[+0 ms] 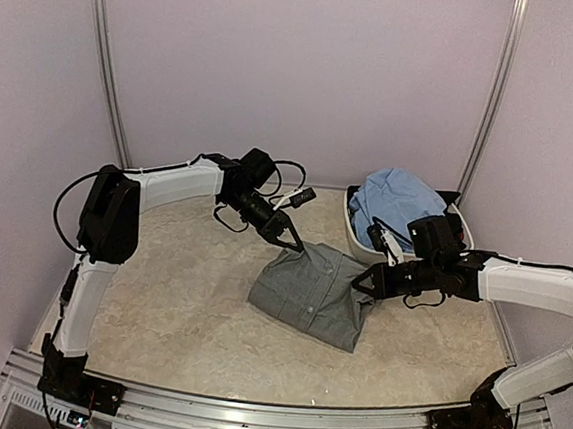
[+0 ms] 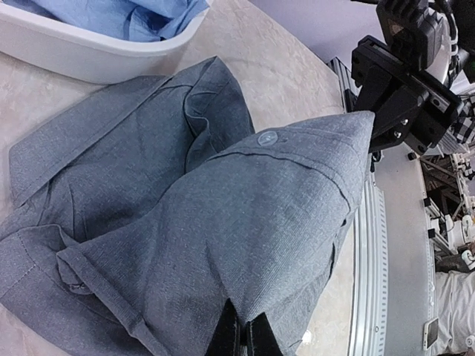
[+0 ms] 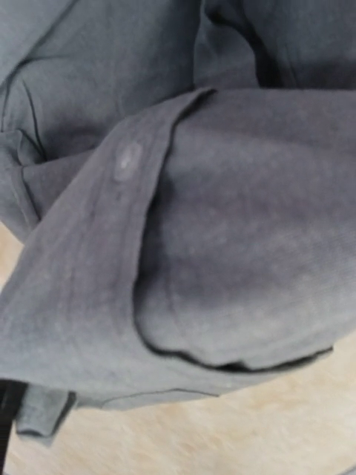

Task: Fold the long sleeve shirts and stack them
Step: Fold the 2/3-rectangle-folded shirt at the center of the board.

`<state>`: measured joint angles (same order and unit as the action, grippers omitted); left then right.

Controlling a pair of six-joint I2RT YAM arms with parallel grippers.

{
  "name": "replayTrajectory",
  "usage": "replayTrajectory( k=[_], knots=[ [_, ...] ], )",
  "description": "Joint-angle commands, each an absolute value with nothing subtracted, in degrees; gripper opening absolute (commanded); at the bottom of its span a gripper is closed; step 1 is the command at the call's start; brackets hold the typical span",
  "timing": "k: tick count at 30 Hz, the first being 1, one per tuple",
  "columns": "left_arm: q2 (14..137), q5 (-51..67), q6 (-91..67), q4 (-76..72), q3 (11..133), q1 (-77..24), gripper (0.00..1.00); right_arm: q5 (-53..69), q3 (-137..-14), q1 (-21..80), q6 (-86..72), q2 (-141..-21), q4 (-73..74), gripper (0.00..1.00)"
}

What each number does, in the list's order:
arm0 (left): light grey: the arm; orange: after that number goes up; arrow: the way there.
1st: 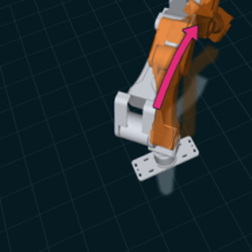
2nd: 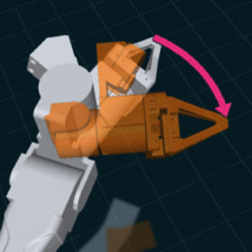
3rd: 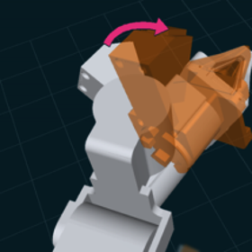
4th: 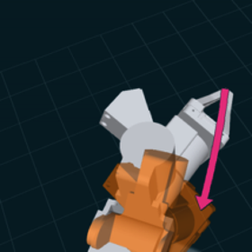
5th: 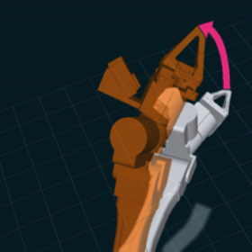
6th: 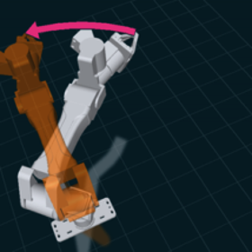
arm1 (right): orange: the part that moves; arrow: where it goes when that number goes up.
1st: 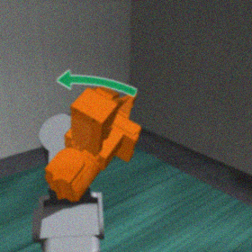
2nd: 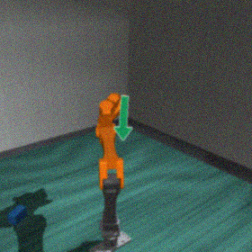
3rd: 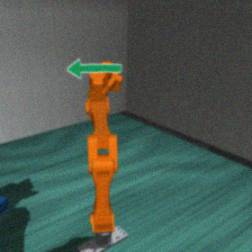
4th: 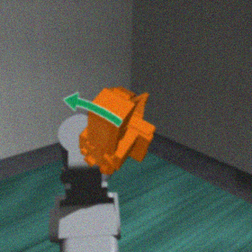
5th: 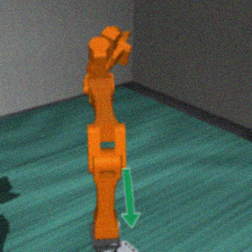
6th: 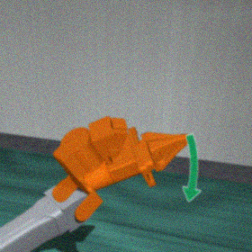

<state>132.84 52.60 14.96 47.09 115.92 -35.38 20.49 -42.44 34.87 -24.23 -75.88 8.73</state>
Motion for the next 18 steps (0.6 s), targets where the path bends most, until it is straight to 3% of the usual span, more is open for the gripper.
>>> replayTrajectory(
  k=[1,6,10,15,18],
  knots=[
    [136.5,49.1,11.9,45.5,119.8,-30.2,0.0,20.8,-43.1,31.2,-21.5,-78.2,14.3,0.03],
    [138.7,46.7,7.3,38.5,119.6,-30.1,0.01,19.5,-43.7,29.0,-20.7,-81.2,12.3,0.14],
    [136.6,42.0,0.9,27.0,113.0,-29.7,0.04,17.8,-44.9,28.6,-20.6,-83.2,10.4,0.16],
    [135.5,42.6,-3.5,19.6,111.6,-29.7,0.18,20.3,-45.8,28.5,-20.1,-86.5,6.4,0.15],
    [137.5,43.4,-4.1,19.4,113.0,-29.9,0.2,22.6,-45.6,28.5,-20.0,-86.8,4.4,0.25]
  ],
)
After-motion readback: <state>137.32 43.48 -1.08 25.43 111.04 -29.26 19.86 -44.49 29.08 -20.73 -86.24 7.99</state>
